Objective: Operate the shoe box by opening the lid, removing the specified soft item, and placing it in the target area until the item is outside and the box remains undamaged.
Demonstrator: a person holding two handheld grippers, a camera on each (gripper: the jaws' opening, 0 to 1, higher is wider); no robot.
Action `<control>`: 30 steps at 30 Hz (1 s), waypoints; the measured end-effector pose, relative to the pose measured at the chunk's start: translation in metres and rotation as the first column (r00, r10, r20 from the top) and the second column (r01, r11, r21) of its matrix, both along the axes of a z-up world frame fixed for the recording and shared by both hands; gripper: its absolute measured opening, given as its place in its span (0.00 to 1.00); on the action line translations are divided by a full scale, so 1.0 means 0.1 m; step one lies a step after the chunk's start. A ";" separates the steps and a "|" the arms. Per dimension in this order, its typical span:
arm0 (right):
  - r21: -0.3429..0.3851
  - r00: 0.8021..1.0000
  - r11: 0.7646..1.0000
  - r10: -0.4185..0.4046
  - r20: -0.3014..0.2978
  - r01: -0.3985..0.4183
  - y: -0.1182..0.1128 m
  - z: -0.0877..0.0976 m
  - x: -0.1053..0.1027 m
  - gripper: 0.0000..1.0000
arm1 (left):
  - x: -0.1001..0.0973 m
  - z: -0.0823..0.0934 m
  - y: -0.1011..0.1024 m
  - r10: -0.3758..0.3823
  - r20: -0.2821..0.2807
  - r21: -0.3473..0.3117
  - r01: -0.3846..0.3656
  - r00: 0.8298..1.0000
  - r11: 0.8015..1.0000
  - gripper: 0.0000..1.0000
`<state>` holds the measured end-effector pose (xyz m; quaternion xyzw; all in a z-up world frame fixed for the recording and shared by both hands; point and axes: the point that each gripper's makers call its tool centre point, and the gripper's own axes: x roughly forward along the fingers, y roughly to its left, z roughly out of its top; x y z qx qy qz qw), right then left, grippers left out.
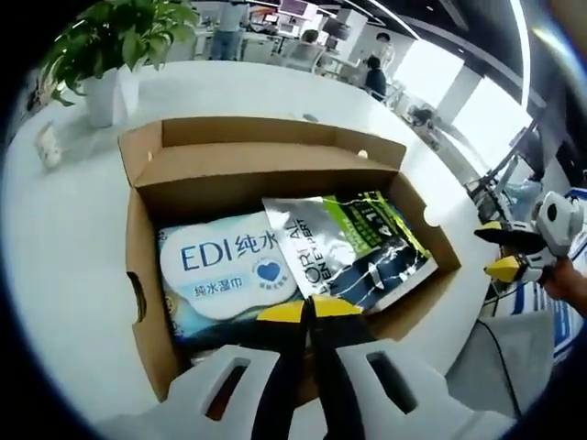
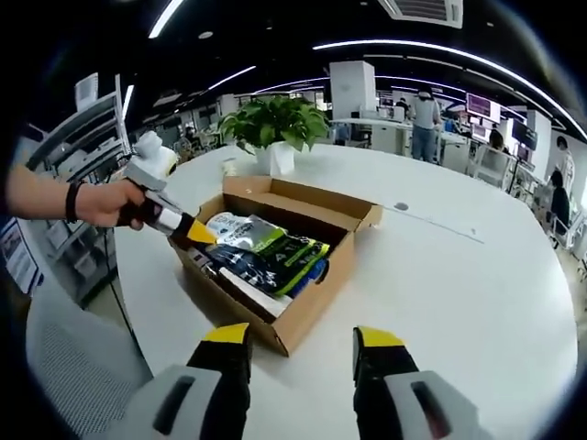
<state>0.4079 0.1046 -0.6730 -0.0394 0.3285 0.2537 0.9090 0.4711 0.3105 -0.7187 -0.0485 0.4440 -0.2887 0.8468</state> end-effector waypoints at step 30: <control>-0.007 0.992 0.993 0.114 -0.058 -0.115 0.55 -0.05 0.42 0.41 | 0.00 -0.05 -0.19 0.060 -0.178 -0.207 -0.097 0.982 0.974 0.07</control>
